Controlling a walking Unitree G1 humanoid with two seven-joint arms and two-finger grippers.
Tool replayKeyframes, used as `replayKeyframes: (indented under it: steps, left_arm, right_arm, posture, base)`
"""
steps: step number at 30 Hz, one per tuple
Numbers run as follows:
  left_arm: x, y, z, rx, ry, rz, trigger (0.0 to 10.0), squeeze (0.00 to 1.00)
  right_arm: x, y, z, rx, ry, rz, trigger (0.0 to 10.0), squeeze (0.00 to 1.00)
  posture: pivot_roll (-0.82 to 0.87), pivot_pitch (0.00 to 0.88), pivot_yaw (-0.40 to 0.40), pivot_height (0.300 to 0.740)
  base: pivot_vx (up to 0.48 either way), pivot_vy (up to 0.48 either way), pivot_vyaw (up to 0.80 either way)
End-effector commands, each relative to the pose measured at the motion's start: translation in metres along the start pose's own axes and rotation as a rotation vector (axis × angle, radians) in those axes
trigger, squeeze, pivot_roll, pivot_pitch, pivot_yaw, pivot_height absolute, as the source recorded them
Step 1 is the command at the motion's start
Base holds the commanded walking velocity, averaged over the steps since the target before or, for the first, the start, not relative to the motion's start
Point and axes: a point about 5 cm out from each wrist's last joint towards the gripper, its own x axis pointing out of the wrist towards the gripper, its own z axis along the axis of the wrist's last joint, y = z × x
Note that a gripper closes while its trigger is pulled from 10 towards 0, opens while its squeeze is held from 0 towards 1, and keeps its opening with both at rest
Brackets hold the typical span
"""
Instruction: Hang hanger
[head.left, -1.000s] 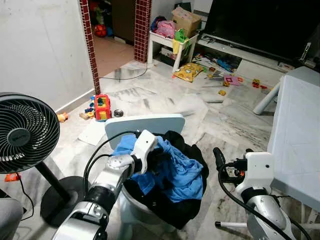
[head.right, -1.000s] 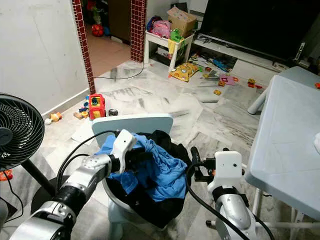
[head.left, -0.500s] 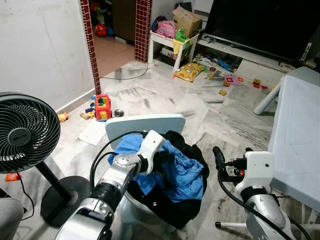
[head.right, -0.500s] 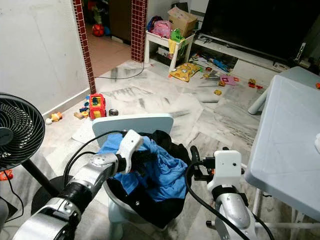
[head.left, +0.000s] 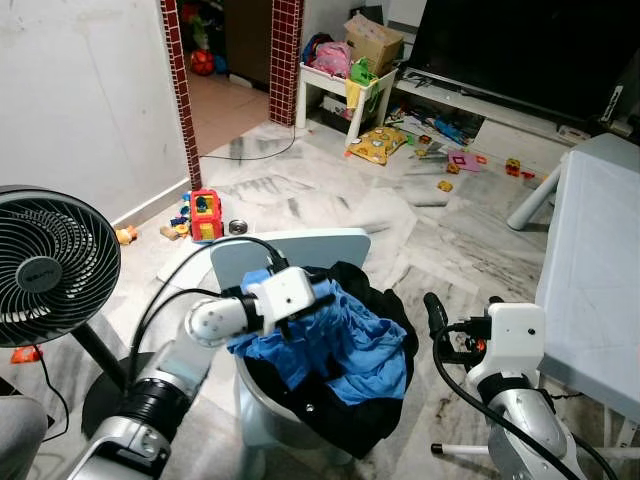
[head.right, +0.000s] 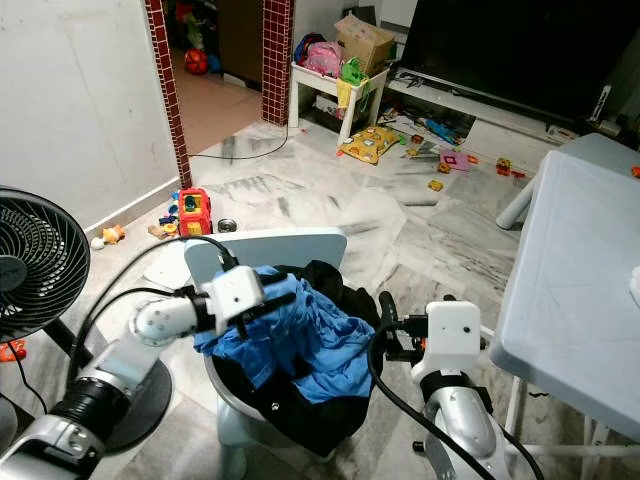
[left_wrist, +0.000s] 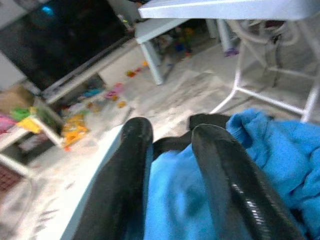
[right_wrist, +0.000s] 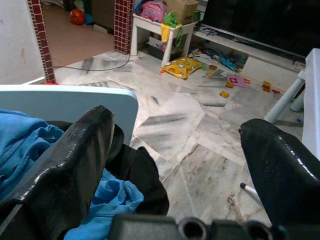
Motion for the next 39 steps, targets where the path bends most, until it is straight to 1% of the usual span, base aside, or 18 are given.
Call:
replayKeyframes:
  steps: [1,6,9,12,16,21,22,23,24,28,32,33,34,35,36,37,38,39]
  left_arm:
    - [-0.008,0.001,-0.004,0.018,0.0,0.046,10.0,1.0]
    - [-0.019,-0.008,-0.01,-0.015,0.011,0.048,10.0,1.0]
    - [-0.034,-0.024,-0.015,-0.04,0.017,0.043,10.0,1.0]
    - [-0.045,-0.037,-0.022,-0.01,0.024,0.033,10.0,1.0]
    - [-0.044,-0.043,-0.025,0.02,0.041,-0.005,10.0,1.0]
    - [-0.028,-0.036,-0.029,0.035,0.092,-0.061,10.0,1.0]
    - [-0.025,-0.031,-0.032,0.045,0.119,-0.078,10.0,0.87]
    - [-0.025,-0.031,-0.032,0.045,0.119,-0.078,10.0,0.87]
    - [-0.021,-0.026,-0.036,0.05,0.157,-0.089,10.0,0.0]
    - [-0.012,-0.015,-0.039,0.058,0.202,-0.1,10.0,0.0]
    - [-0.005,-0.014,-0.039,0.059,0.225,-0.115,10.0,0.0]
    - [-0.003,-0.015,-0.04,0.059,0.228,-0.127,8.7,0.0]
    - [-0.002,-0.016,-0.04,0.059,0.23,-0.135,8.7,0.0]
    - [-0.002,-0.018,-0.04,0.062,0.23,-0.149,6.6,0.0]
    - [-0.002,-0.018,-0.04,0.062,0.23,-0.149,6.6,0.0]
    - [-0.001,-0.02,-0.041,0.063,0.236,-0.163,3.6,0.0]
    - [0.0,-0.025,-0.044,0.059,0.247,-0.185,0.1,0.0]
    - [0.0,-0.025,-0.044,0.059,0.247,-0.185,0.1,0.0]
  right_arm:
    - [0.002,-0.003,-0.002,-0.011,0.006,-0.009,10.0,0.0]
    - [0.001,-0.002,-0.002,-0.01,0.007,-0.005,10.0,0.0]
    - [0.0,-0.003,-0.003,-0.012,0.013,0.0,10.0,0.0]
    - [0.001,-0.004,-0.004,-0.012,0.022,0.004,10.0,0.0]
    - [0.003,0.0,-0.006,-0.008,0.028,0.015,10.0,0.0]
    - [0.001,0.0,-0.006,-0.013,0.037,0.027,10.0,0.0]
    - [0.0,-0.002,-0.006,-0.016,0.039,0.017,10.0,0.0]
    - [0.0,-0.002,-0.006,-0.016,0.039,0.017,10.0,0.0]
    - [-0.001,-0.005,-0.006,-0.019,0.04,0.008,10.0,0.0]
    - [-0.003,-0.006,-0.005,-0.023,0.042,0.004,10.0,0.0]
    - [-0.005,-0.005,-0.005,-0.025,0.044,0.006,10.0,0.0]
    - [-0.006,-0.005,-0.005,-0.028,0.045,0.008,10.0,0.0]
    - [-0.006,-0.005,-0.005,-0.029,0.045,0.008,10.0,0.0]
    - [-0.006,-0.006,-0.004,-0.03,0.044,0.008,10.0,0.0]
    - [-0.006,-0.006,-0.004,-0.03,0.044,0.008,10.0,0.0]
    - [-0.006,-0.007,-0.004,-0.033,0.045,0.004,10.0,0.0]
    - [-0.006,-0.01,-0.004,-0.036,0.046,-0.002,10.0,0.0]
    - [-0.006,-0.01,-0.004,-0.036,0.046,-0.002,10.0,0.0]
  posture:
    - [0.08,0.0,-0.109,0.74]
    - [0.08,0.0,-0.115,0.74]
    - [0.09,0.0,-0.117,0.74]
    - [0.1,0.0,-0.125,0.74]
    - [0.1,0.0,-0.127,0.74]
    - [0.08,0.0,-0.127,0.74]
    - [0.07,0.0,-0.123,0.74]
    - [0.07,0.0,-0.123,0.74]
    - [0.06,0.0,-0.122,0.74]
    - [0.04,0.0,-0.119,0.74]
    - [0.03,0.0,-0.12,0.74]
    - [0.02,0.0,-0.119,0.74]
    - [0.02,0.0,-0.119,0.74]
    - [0.02,0.0,-0.119,0.74]
    - [0.02,0.0,-0.119,0.74]
    - [0.02,0.0,-0.117,0.74]
    - [0.02,0.0,-0.114,0.74]
    - [0.02,0.0,-0.114,0.74]
  base:
    - [0.0,0.0,0.0]
    - [0.0,0.0,0.0]
    - [0.0,0.0,0.0]
    - [0.0,0.0,0.0]
    - [0.0,0.0,0.0]
    - [0.0,0.0,0.0]
    - [0.0,0.0,0.0]
    - [0.0,0.0,0.0]
    - [0.0,0.0,0.0]
    - [0.0,0.0,0.0]
    - [0.0,0.0,0.0]
    - [0.0,0.0,0.0]
    - [0.0,0.0,0.0]
    - [0.0,0.0,0.0]
    - [0.0,0.0,0.0]
    - [0.0,0.0,0.0]
    - [0.0,0.0,0.0]
    - [0.0,0.0,0.0]
